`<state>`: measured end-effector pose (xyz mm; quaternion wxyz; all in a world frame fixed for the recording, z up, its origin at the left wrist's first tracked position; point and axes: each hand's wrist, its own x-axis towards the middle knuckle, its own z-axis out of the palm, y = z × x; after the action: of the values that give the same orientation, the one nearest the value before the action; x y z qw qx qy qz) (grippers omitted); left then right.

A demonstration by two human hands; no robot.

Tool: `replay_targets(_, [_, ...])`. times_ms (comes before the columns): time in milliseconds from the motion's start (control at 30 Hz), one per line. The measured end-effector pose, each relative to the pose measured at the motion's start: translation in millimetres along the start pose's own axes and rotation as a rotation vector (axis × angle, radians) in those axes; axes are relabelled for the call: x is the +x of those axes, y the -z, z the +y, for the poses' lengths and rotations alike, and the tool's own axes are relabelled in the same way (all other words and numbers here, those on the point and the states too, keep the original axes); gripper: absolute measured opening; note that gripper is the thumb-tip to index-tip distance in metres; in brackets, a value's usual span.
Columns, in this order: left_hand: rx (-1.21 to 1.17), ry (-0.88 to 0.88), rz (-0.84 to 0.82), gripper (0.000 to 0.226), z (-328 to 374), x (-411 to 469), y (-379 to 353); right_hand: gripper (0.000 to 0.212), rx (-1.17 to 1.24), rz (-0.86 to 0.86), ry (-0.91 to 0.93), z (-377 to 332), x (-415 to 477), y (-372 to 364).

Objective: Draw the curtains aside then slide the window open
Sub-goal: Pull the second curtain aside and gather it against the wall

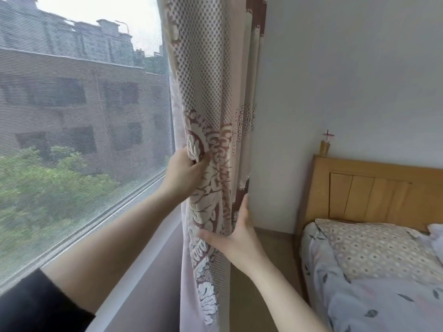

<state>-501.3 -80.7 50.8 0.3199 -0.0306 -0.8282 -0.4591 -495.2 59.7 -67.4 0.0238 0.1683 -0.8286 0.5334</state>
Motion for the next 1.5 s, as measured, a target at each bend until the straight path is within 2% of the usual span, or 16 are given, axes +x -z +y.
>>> replay_targets(133, [0.102, -0.082, 0.028, 0.034, -13, 23, -13, 0.152, 0.028, 0.022, 0.048, -1, 45, -20])
replay_targets(300, [-0.085, 0.009, 0.175, 0.107, -39, 58, -22, 0.147, -0.002, 0.119, 0.053, 2, 98, -34])
replay_targets(400, [-0.172, 0.029, 0.149, 0.124, -56, 88, -23, 0.151, 0.007, 0.147, 0.039, 7, 127, -38])
replay_targets(500, [-0.211, 0.046, 0.067, 0.113, -71, 117, -27, 0.149, 0.026, 0.174, 0.033, 13, 154, -45])
replay_targets(633, [-0.215, -0.059, -0.004, 0.083, -86, 151, -40, 0.151, 0.019, 0.236, 0.021, 18, 188, -59])
replay_targets(700, [-0.229, -0.077, -0.033, 0.076, -89, 161, -46, 0.153, 0.022, 0.262, 0.006, 20, 200, -60])
replay_targets(1000, [-0.242, -0.053, -0.064, 0.071, -103, 205, -79, 0.150, 0.023, 0.303, 0.014, 40, 259, -53])
replay_targets(1233, [-0.207, -0.056, 0.012, 0.062, -105, 246, -117, 0.148, 0.071, 0.314, 0.092, 62, 317, -29])
replay_targets(1433, [-0.193, -0.046, 0.079, 0.060, -100, 285, -159, 0.133, 0.164, 0.294, 0.204, 83, 367, 6])
replay_targets(1500, [-0.182, -0.050, 0.098, 0.052, -99, 294, -170, 0.129, 0.189, 0.301, 0.217, 88, 382, 15])
